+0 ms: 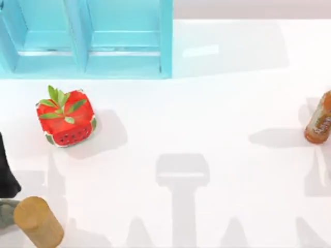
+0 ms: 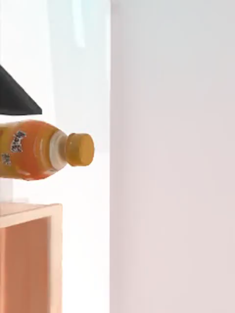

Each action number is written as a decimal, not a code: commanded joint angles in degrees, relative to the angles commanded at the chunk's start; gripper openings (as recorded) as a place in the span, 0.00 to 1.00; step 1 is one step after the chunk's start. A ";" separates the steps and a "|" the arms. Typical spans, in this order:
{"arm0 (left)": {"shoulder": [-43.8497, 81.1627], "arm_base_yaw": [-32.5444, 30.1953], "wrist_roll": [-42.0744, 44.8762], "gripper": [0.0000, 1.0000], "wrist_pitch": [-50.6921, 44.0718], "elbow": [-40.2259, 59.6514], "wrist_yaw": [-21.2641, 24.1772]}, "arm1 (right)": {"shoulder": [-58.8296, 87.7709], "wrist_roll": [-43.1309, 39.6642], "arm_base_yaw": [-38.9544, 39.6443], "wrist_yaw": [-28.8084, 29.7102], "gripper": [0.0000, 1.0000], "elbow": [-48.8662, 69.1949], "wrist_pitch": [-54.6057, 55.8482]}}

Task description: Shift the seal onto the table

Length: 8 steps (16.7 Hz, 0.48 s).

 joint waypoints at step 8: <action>0.00 0.00 0.00 1.00 0.00 0.00 0.00 | 11.84 -3.59 -3.68 0.00 1.00 9.64 -8.96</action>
